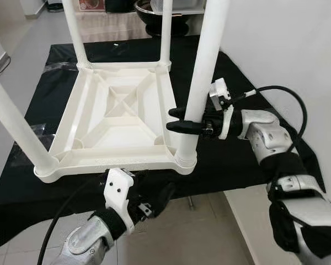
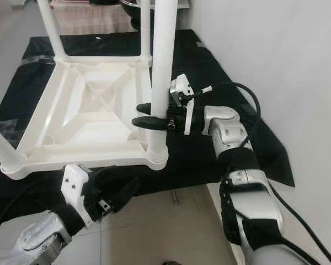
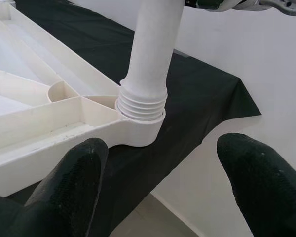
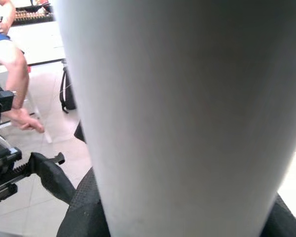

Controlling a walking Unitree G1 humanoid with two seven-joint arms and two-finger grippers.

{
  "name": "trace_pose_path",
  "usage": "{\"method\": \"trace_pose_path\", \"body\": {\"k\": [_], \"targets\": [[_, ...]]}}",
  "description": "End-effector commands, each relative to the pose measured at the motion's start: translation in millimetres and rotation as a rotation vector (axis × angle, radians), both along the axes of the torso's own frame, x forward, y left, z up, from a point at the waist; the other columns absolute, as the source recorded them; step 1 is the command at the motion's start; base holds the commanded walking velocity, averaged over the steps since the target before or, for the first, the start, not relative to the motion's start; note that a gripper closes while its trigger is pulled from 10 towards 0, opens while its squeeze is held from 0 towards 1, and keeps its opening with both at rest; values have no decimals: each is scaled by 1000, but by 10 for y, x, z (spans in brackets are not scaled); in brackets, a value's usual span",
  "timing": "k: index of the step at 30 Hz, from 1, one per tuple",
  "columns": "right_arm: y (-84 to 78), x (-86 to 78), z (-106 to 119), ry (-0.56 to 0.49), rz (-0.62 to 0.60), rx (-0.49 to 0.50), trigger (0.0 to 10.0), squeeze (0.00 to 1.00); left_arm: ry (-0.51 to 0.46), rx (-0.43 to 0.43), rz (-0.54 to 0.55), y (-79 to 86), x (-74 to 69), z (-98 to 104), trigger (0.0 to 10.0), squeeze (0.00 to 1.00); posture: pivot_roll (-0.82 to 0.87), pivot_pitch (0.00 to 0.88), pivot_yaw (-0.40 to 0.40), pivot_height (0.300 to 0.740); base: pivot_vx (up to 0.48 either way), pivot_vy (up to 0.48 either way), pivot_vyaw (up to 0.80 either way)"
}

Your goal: Building children table

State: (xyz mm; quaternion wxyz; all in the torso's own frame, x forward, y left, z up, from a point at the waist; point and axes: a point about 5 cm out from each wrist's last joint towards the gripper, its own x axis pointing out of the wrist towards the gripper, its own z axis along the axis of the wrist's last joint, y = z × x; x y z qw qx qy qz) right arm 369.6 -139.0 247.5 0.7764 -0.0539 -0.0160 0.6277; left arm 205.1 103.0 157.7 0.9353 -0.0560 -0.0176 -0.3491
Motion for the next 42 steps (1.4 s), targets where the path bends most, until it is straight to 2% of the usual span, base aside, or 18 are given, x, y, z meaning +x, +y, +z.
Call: {"method": "trace_pose_path", "body": {"k": [1,2,5,7,8,10,11,12,18,19,20,25,26,28,33,34,37,42], "targets": [[12,32,-70,5,-49,-28,0,0,9,13,-9,-1,-16,-13,10000,0,14,181,-62,740,0,0,0],[-3,51,-139,-43,-163,-27,0,0,6,14,-2,-1,-8,-16,10000,0,10,180,-67,740,0,0,0],[-13,51,-164,-64,-213,-20,0,0,5,14,0,1,-8,-17,10000,0,10,180,-67,740,0,0,0],[-23,60,-225,-67,-334,-9,0,0,5,13,6,12,-3,-21,10000,0,-4,175,-86,740,0,0,0],[-16,58,-358,-63,-650,-13,0,0,4,8,20,40,6,-19,10000,0,-19,180,-77,740,0,0,0],[67,-304,-625,-5,-1109,10,0,0,1,-7,47,90,49,-5,10000,0,-54,182,-50,740,0,0,0],[67,-304,-625,-5,-1109,10,0,0,1,-7,47,90,49,-5,10000,0,-54,182,-50,740,0,0,0],[201,-491,-691,27,-1199,35,0,0,-2,-7,47,92,95,0,10000,0,-63,161,-43,740,0,0,0],[515,-305,-649,17,-1081,93,0,0,-6,5,41,81,178,-17,10000,0,-58,130,-38,740,0,0,0],[583,-258,-635,14,-1045,83,2314,0,-8,7,38,77,196,-20,10000,0,-58,121,-41,740,0,0,0],[621,-242,-627,11,-1035,72,10000,0,-9,8,36,75,207,-21,10000,0,-58,121,-42,740,0,0,0],[698,-237,-493,-23,-939,88,10000,0,-13,5,46,79,232,-22,10000,0,-56,111,-48,740,0,0,0],[722,-271,-439,7,-844,117,10000,1000,-15,4,54,85,239,-23,10000,0,-47,107,-53,740,0,0,0],[668,-310,-310,12,-643,158,10000,1000,-17,6,67,98,247,-26,10000,0,-45,108,-56,740,0,0,0],[613,-317,-294,-10,-474,126,10000,1000,-19,5,70,100,250,-27,10000,0,-42,111,-62,740,0,0,0],[623,-336,-335,-40,-355,64,10000,0,-21,3,68,90,240,-24,10000,0,-28,124,-65,740,0,0,0],[614,-326,-409,-67,-206,-27,10000,0,-21,1,70,78,219,-19,10000,0,-24,127,-65,740,0,0,0],[504,-161,-394,-26,-150,-60,10000,0,-11,-6,71,75,135,-14,10000,0,8,153,-71,740,0,0,0]]}}
